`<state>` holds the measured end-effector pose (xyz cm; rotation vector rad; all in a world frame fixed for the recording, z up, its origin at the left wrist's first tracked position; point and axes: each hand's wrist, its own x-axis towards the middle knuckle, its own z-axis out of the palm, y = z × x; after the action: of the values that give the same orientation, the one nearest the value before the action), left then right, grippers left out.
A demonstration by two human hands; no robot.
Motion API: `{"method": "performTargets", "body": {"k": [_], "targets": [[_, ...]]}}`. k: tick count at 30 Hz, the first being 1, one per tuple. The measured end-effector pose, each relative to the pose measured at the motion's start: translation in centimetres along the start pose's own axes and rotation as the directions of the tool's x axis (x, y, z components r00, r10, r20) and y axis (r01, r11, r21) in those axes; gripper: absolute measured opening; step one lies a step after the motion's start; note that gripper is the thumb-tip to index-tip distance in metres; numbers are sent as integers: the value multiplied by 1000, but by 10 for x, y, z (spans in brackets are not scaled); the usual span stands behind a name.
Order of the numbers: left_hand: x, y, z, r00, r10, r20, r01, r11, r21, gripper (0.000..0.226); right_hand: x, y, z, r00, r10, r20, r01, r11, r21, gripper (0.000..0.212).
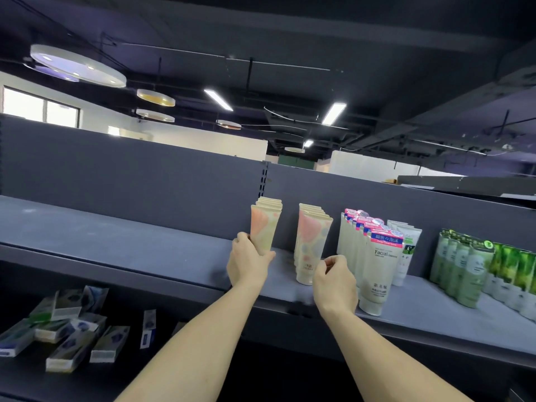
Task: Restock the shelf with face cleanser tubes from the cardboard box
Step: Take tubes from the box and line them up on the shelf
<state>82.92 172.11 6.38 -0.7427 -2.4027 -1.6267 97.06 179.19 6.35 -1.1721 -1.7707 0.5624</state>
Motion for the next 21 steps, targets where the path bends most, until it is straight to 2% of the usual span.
{"method": "performTargets", "body": {"k": [12, 21], "targets": [[20, -2, 19, 1000, 18, 17, -18, 1000, -9, 56, 10, 1, 6, 998, 64, -22, -64, 998, -8, 11], [21, -3, 24, 1000, 21, 15, -20, 999, -43, 58, 8, 8, -1, 1000, -3, -13, 2, 999, -43, 12]]}}
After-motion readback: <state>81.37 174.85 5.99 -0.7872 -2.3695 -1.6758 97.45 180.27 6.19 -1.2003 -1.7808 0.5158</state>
